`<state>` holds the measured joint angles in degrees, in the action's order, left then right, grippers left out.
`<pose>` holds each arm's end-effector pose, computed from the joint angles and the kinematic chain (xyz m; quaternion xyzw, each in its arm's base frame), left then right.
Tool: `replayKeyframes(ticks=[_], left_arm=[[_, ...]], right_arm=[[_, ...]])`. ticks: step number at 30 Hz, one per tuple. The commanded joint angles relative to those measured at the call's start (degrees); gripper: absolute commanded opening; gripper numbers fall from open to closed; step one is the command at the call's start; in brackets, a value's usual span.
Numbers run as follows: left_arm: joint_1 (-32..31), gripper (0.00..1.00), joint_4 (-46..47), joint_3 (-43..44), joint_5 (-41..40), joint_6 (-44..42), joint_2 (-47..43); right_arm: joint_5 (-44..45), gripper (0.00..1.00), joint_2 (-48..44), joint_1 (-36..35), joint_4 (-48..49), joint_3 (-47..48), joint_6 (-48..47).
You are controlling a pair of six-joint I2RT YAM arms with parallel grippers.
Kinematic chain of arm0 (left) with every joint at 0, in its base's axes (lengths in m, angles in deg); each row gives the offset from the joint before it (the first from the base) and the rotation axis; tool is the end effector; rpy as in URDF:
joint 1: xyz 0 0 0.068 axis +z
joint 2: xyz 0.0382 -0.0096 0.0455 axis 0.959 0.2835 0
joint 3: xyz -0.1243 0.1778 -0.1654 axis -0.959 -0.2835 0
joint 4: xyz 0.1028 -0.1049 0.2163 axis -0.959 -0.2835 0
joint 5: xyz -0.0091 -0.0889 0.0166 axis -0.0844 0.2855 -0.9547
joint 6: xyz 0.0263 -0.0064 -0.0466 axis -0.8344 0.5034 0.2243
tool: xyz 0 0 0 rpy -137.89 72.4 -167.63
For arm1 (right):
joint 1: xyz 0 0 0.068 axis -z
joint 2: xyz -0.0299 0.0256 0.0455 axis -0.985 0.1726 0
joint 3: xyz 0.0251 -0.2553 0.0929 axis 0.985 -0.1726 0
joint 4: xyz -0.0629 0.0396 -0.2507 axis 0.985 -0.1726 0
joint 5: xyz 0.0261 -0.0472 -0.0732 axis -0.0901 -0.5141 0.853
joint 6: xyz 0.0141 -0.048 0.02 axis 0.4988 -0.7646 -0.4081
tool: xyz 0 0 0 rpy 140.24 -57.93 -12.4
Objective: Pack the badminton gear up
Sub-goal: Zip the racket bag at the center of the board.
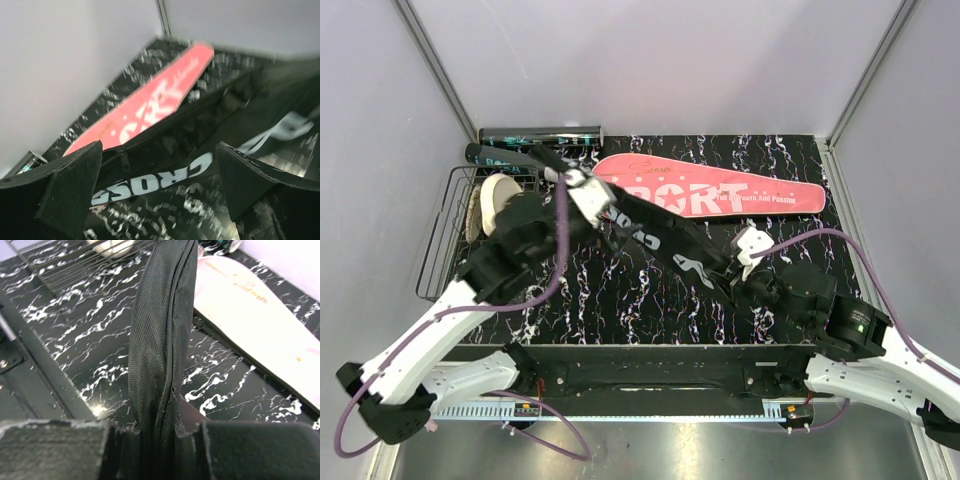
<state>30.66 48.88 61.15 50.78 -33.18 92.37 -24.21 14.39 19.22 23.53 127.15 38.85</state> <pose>0.1392 -0.1373 0.4443 0.3641 0.6037 -0.2594 0.6600 0.0711 0.1093 0.3649 -0.3471 0.6945 0.2115 0.5937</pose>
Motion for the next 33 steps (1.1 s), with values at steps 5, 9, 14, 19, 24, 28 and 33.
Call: replayKeyframes(ticks=[5,9,14,19,24,28,33], left_arm=[[6.7,0.97,-4.7,-0.9,14.6,-25.1,7.0],[11.8,0.93,-12.7,0.7,22.7,-26.5,8.7],[15.4,0.90,-9.8,-1.6,27.4,-25.7,8.7],[15.7,0.86,-15.0,1.6,34.7,-25.4,14.2],[15.8,0.86,-14.9,-2.1,35.6,-24.9,14.8],[16.0,0.83,-10.1,-6.0,32.7,-24.4,15.9],[16.1,0.58,-1.3,-10.2,25.8,-23.6,17.3]], right_arm=[[-6.0,0.00,-2.9,0.3,-0.5,1.9,1.2],[-6.2,0.00,-3.8,0.1,-3.4,3.2,1.6],[-8.4,0.00,-4.4,0.2,-5.8,4.6,1.5],[-6.8,0.00,-6.0,0.2,-6.4,4.2,1.7],[-6.2,0.00,-7.3,0.2,-6.8,4.3,1.9],[-6.1,0.00,-7.9,0.2,-7.2,4.4,1.7],[-5.1,0.00,-7.7,0.2,-7.6,4.4,2.5]])
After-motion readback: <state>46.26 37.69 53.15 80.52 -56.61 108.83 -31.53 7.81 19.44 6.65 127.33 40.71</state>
